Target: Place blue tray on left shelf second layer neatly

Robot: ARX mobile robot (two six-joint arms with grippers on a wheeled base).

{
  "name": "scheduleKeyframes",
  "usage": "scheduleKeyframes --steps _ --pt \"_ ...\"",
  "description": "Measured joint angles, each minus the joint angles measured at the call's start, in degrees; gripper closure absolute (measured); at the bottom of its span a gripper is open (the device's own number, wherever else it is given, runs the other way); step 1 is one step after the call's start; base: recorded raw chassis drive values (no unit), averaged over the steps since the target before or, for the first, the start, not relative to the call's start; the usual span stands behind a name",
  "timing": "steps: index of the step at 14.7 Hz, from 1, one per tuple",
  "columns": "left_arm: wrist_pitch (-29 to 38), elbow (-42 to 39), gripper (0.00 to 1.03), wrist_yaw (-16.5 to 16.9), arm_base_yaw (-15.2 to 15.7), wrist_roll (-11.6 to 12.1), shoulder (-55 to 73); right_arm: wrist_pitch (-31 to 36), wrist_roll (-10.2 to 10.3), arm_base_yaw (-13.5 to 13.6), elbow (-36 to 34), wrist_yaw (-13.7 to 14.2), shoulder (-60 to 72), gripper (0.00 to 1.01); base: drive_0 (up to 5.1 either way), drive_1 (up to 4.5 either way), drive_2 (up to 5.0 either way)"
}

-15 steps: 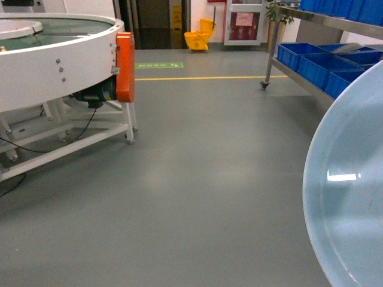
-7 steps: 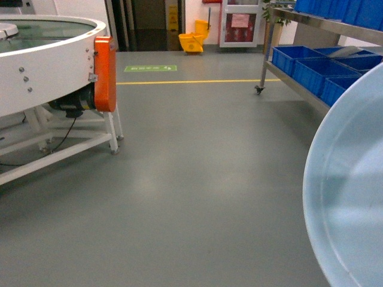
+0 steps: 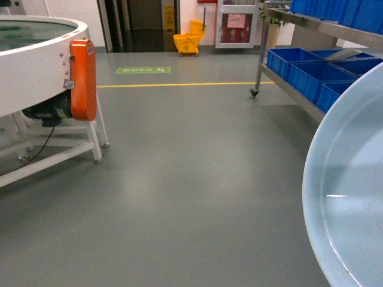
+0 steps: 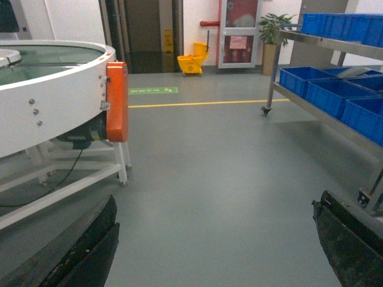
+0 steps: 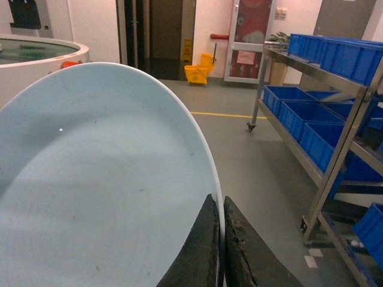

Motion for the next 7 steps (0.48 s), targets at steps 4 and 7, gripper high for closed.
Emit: scheduleKeyframes --steps 4,7 --pt "-0.1 0.0 0.05 0.0 0.0 0.0 0.0 -0.2 0.0 0.0 0.0 0.1 -0.1 0.99 3.5 3.22 -4.1" --pt "0.1 0.0 0.05 -0.1 0.0 0.0 0.0 -0.1 0.0 0.0 -0.1 -0.1 0.3 0.99 0.4 0.41 0.4"
